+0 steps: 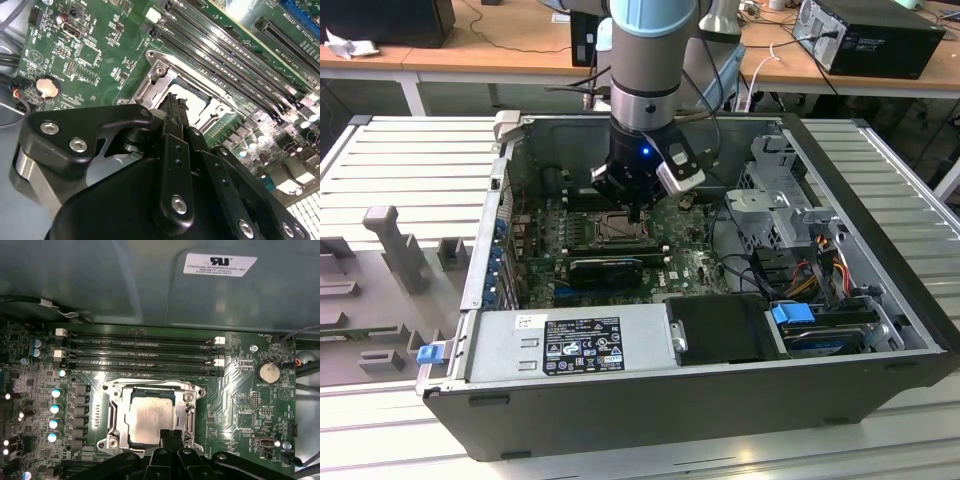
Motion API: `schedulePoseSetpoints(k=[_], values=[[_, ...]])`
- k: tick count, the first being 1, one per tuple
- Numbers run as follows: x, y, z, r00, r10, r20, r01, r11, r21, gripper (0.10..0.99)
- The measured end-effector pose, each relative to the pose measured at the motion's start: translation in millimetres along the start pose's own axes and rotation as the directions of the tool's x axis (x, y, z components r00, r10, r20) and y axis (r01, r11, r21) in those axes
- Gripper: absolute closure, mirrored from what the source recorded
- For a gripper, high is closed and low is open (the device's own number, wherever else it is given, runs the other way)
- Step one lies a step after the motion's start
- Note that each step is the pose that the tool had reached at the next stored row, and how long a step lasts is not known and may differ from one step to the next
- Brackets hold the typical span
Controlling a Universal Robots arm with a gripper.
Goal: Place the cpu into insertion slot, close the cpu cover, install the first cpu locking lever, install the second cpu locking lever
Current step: 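Install the second cpu locking lever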
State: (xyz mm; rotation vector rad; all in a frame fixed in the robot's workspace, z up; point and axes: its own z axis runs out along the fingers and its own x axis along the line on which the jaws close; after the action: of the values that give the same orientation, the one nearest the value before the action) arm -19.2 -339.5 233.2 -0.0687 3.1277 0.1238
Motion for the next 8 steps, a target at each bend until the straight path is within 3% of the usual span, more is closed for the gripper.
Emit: schedulePoseSetpoints(k=[3, 5, 8], values=[[0.4, -9.2, -0.9, 1.0, 0.0, -0.0036, 0.0, 1.0, -0.004, 0.98], [0.9, -21.2, -1.7, 1.0, 0.001, -0.0076, -0.001, 1.0, -0.008, 0.98], [1.3, -28.0, -2.1, 0.9999, 0.001, -0.0141, -0.001, 0.9998, -0.018, 0.98]])
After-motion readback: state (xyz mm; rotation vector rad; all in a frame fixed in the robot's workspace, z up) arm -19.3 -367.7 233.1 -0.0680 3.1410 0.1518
